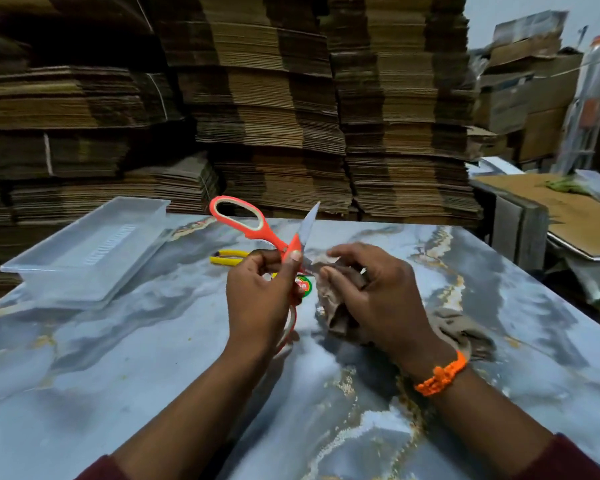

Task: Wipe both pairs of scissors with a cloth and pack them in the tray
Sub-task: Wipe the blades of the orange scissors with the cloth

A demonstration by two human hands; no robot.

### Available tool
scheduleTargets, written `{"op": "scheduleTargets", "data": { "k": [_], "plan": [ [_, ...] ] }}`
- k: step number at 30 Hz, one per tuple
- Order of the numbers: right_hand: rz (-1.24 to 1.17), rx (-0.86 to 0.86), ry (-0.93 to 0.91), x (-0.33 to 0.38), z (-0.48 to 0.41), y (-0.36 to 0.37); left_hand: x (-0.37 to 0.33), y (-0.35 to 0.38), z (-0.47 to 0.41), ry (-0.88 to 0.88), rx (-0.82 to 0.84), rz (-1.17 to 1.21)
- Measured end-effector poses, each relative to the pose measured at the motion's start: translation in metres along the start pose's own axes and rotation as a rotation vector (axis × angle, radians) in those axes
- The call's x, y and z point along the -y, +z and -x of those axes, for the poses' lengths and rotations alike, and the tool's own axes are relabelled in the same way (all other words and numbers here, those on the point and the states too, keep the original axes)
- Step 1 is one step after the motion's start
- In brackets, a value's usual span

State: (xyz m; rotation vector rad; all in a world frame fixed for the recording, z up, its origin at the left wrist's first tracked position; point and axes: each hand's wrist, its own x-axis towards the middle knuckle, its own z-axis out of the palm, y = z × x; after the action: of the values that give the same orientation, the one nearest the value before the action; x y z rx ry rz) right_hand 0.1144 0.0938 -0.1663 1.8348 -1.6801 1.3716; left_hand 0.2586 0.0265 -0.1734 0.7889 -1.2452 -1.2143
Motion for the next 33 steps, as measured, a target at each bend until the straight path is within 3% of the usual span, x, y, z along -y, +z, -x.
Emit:
{"op": "scheduleTargets", "data": {
  "k": [2,6,10,14,18,29,33],
  "plan": [
    [0.007,0.058,-0.01,-0.01,0.001,0.004,0.0,-0.001,0.0,-0.019,0.021,0.015],
    [0.193,0.249,0.275,-0.051,-0.003,-0.016,-0.006,-0.011,-0.009,-0.034,-0.007,0.041],
    [0.078,0.032,0.417,-0.057,-0.012,-0.046,-0.004,-0.011,-0.007,-0.006,0.068,-0.038],
    [-0.16,-0.019,0.21,-0.02,-0.015,-0.042,0.003,-0.001,0.0,-0.036,0.118,-0.038],
    [-0.183,0.097,-0.031,-0.005,-0.003,-0.017,0.007,0.003,0.002,-0.01,0.111,-0.071],
    [-0.183,-0.09,0.161,0.0,-0.002,-0.002,0.01,0.007,0.014,0.02,0.178,-0.087],
    [-0.109,-0.163,0.108,-0.001,-0.009,-0.004,0.008,0.009,0.019,0.024,0.191,-0.069]
  ]
}}
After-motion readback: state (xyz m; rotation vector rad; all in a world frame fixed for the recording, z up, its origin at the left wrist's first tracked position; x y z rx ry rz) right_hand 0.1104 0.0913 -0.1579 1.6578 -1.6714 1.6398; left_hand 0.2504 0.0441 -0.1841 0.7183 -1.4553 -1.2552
